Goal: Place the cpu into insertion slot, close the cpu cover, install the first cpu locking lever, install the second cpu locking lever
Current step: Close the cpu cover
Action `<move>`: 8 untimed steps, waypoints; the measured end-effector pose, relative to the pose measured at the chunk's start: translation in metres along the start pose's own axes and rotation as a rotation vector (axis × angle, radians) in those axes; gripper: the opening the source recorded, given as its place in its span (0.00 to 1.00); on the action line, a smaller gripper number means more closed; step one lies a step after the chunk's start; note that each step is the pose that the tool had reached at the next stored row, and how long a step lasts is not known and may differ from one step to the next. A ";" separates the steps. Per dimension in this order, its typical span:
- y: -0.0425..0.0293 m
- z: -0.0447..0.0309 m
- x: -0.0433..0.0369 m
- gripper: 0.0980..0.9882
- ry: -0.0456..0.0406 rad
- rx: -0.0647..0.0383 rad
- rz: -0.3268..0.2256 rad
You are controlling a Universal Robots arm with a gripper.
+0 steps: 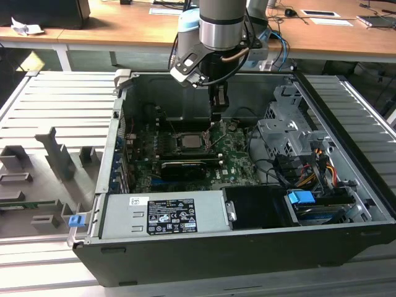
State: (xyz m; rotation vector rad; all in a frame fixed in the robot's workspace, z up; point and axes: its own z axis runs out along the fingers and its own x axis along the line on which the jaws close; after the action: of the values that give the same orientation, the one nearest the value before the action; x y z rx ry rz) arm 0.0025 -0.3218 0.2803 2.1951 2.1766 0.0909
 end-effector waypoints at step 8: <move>0.0041 0.0002 0.0000 0.01 -0.0001 0.001 0.000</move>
State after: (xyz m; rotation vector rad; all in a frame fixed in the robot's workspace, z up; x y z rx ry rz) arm 0.0066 -0.3218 0.2804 2.1949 2.1774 0.0900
